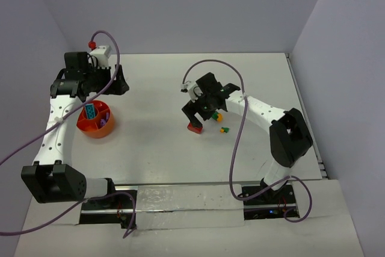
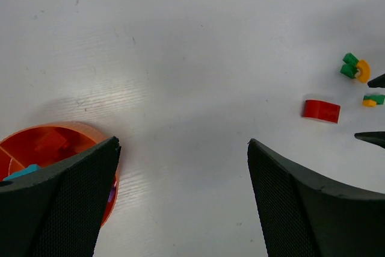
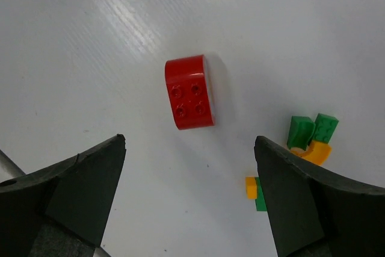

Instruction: Sort the legos into containers by color

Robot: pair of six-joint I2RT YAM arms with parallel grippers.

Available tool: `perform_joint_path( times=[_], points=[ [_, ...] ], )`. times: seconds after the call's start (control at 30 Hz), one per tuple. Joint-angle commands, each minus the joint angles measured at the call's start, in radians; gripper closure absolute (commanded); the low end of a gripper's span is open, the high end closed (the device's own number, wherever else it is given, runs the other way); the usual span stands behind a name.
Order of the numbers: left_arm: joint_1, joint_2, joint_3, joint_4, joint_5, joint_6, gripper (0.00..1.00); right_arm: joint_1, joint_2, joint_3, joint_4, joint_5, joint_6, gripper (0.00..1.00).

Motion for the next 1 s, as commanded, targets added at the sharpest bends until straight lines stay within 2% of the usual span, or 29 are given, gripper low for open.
perform_joint_path(
  times=[0.0,0.37,0.5,0.73,0.77,0.9,0.93,0.97],
  points=[
    [0.003,-0.014,0.005,0.013,0.12,0.05,0.08,0.016,0.034,0.018,-0.022,0.049,-0.112,0.06],
    [0.003,-0.052,-0.058,0.052,0.259,0.071,0.08,0.019,0.12,-0.011,0.005,-0.01,-0.189,0.17],
    [0.005,-0.064,-0.076,0.079,0.297,0.069,0.08,0.02,0.142,-0.021,0.029,-0.025,-0.202,0.26],
    [0.005,-0.05,-0.086,0.092,0.309,0.04,0.1,0.028,0.192,-0.03,0.058,-0.023,-0.225,0.33],
    [0.005,-0.046,-0.084,0.094,0.309,0.031,0.1,0.028,0.2,-0.031,0.057,-0.022,-0.23,0.39],
    [0.005,-0.041,-0.088,0.098,0.306,0.001,0.11,0.028,0.198,-0.026,0.054,-0.03,-0.246,0.52],
    [0.005,-0.04,-0.095,0.1,0.31,-0.044,0.11,0.028,0.199,-0.023,0.044,-0.04,-0.254,0.63],
    [0.004,-0.041,-0.105,0.107,0.319,-0.068,0.12,0.028,0.198,-0.025,0.041,-0.045,-0.256,0.69]
  ],
)
